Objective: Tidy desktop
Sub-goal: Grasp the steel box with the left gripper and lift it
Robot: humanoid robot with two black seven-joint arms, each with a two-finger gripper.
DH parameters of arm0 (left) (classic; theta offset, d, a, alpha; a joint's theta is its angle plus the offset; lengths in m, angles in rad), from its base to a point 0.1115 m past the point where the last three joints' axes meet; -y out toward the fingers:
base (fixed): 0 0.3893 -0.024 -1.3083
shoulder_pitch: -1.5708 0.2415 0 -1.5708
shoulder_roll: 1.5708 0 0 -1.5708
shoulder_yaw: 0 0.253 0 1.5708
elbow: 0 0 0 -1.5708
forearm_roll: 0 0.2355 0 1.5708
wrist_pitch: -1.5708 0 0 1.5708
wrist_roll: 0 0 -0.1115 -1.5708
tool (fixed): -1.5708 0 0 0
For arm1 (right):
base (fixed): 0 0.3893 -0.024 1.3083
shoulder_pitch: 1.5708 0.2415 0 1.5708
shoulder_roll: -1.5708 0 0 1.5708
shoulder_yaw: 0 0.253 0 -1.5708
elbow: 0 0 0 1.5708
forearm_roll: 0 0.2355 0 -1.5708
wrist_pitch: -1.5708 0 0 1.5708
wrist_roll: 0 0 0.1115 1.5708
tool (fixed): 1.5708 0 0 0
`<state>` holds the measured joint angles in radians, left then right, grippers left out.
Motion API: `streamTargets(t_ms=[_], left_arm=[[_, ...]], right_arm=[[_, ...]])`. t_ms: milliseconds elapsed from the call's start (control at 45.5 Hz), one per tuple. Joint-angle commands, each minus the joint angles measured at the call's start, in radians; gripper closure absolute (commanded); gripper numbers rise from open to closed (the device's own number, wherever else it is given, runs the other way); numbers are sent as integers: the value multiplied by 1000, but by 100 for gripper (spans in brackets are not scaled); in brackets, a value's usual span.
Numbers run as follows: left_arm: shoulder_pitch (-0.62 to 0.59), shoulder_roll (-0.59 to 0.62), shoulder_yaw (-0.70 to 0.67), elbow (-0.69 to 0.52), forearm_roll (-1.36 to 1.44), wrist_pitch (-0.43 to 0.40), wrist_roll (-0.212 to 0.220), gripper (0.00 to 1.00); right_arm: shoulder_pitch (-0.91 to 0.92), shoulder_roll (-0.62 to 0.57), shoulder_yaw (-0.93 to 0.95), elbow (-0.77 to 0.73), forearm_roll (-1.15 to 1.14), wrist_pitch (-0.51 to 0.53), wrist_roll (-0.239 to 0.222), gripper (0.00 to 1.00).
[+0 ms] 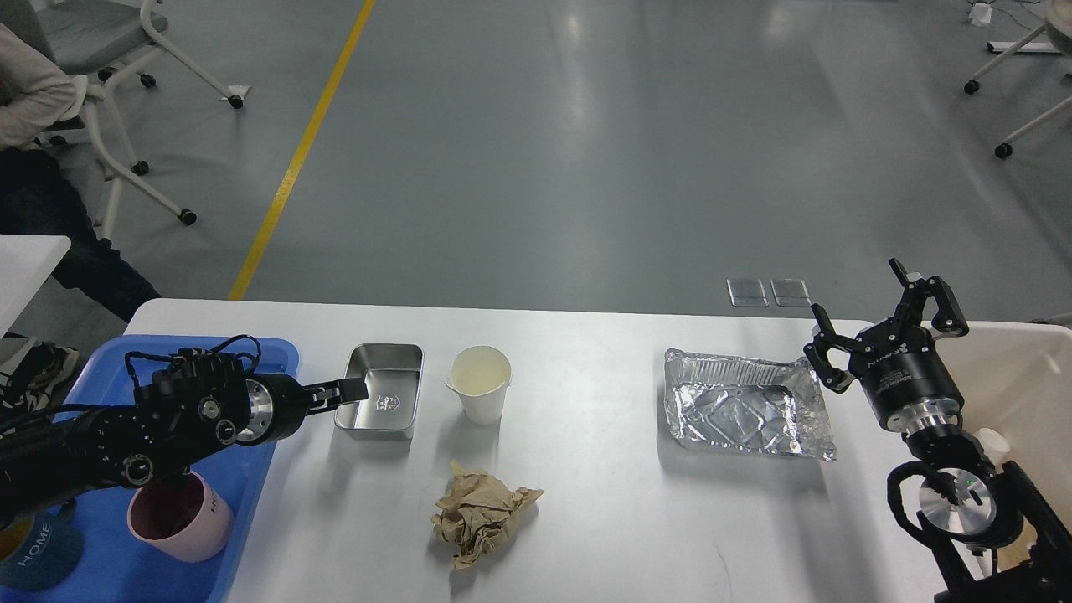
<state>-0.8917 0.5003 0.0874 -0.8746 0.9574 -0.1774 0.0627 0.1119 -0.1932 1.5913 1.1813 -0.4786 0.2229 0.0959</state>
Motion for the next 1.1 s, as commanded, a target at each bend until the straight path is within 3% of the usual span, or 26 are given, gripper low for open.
streamTargets(t_ms=[0, 395, 615, 681, 791, 878, 1076], left_arm=[[0, -9, 14, 9, 0, -1, -6, 31], [11, -63, 46, 74, -2, -2, -24, 45], [17, -71, 51, 94, -3, -5, -50, 71], [20, -80, 58, 103, -3, -5, -83, 82], [16, -85, 135, 134, -19, -2, -178, 99], [16, -85, 152, 149, -23, -1, -208, 100], [4, -88, 149, 149, -37, -1, -210, 100]], right_arm=[[0, 1, 1, 0, 0, 1, 1, 0], [-1, -6, 4, 0, 0, 0, -1, 0], [-1, -12, 6, -2, 0, 0, 1, 0], [-1, -12, 6, -2, 0, 0, -1, 0], [-1, -14, 6, -2, 0, 0, 1, 0], [-1, -14, 6, -2, 0, 0, 1, 0], [-1, -12, 6, -2, 0, -2, 1, 0]])
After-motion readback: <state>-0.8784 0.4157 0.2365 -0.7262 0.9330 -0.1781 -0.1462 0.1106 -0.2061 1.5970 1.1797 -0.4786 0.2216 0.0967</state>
